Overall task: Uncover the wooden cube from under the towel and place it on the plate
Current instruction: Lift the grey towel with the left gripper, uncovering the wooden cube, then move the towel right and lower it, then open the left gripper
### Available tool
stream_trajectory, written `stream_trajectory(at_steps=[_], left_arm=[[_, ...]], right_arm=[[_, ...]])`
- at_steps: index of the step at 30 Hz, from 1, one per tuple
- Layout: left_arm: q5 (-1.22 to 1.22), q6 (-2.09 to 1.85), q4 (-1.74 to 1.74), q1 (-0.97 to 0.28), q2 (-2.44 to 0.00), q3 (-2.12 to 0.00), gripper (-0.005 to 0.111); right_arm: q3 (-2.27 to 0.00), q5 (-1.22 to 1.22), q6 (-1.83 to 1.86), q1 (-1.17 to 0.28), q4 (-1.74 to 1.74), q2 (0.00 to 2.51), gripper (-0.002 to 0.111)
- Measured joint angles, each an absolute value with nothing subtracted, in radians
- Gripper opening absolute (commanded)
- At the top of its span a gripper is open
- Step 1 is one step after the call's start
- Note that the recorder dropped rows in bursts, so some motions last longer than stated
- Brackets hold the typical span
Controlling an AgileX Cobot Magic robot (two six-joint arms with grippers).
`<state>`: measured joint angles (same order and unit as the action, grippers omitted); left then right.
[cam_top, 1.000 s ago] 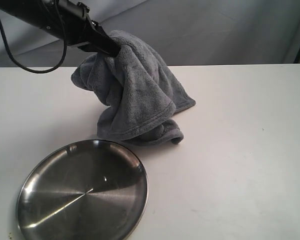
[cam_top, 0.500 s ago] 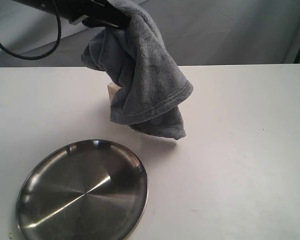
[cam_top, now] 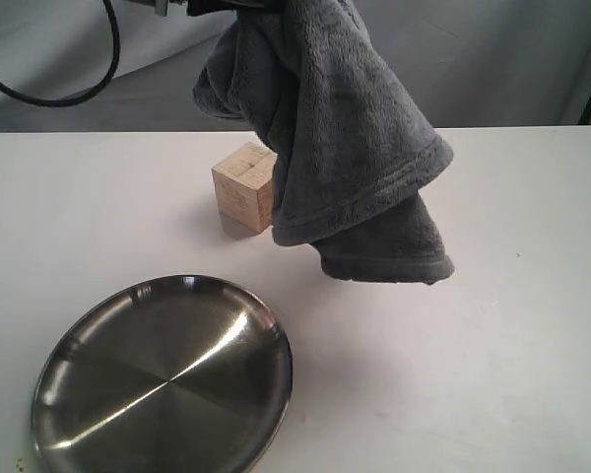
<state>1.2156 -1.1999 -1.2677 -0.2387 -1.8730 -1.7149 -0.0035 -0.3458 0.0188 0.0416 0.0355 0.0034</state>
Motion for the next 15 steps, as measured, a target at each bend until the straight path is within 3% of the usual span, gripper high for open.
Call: stream_trajectory(at_steps=[15], left_arm=[[1.206, -1.223, -0.981, -0.481, -1.889, -1.715, 0.0]], right_arm=[[-0.003, -0.346, 0.019, 0.042, 0.036, 0.003, 0.0]])
